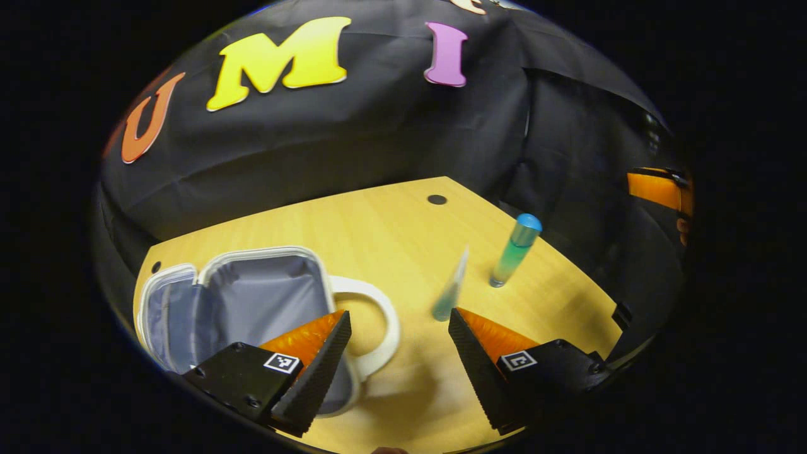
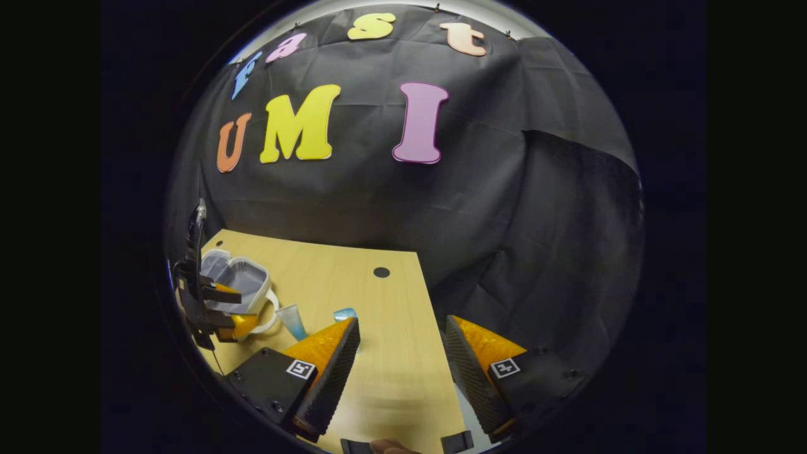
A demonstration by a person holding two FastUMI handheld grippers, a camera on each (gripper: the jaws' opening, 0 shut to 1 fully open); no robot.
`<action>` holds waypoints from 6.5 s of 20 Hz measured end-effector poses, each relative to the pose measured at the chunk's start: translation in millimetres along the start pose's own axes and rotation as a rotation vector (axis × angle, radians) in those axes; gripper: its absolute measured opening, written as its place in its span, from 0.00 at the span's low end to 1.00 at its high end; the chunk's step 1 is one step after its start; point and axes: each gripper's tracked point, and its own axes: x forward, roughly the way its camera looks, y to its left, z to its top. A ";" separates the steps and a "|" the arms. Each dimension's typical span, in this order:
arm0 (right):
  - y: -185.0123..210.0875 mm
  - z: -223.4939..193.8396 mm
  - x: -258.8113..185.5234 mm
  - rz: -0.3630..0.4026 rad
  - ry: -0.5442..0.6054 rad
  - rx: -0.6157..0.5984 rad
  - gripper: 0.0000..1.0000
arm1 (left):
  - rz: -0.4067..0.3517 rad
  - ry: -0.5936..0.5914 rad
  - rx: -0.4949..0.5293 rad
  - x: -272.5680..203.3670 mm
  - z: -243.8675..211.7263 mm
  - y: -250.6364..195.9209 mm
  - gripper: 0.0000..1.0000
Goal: First open the suitcase, pack the skin care products into it, and then close the suitcase.
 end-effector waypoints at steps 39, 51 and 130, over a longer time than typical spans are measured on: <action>115.2 -82.1 153.4 0.224 0.192 0.007 0.82 | 0.145 -0.069 -0.035 -101.5 33.4 -2.5 0.34; 131.1 -118.4 198.9 0.029 0.287 -0.008 0.64 | 0.271 -0.061 -0.131 -190.1 -11.6 106.4 0.34; 478.1 -128.2 138.2 0.249 0.692 0.029 0.39 | 0.473 -0.212 -0.150 -254.9 -47.8 309.8 0.98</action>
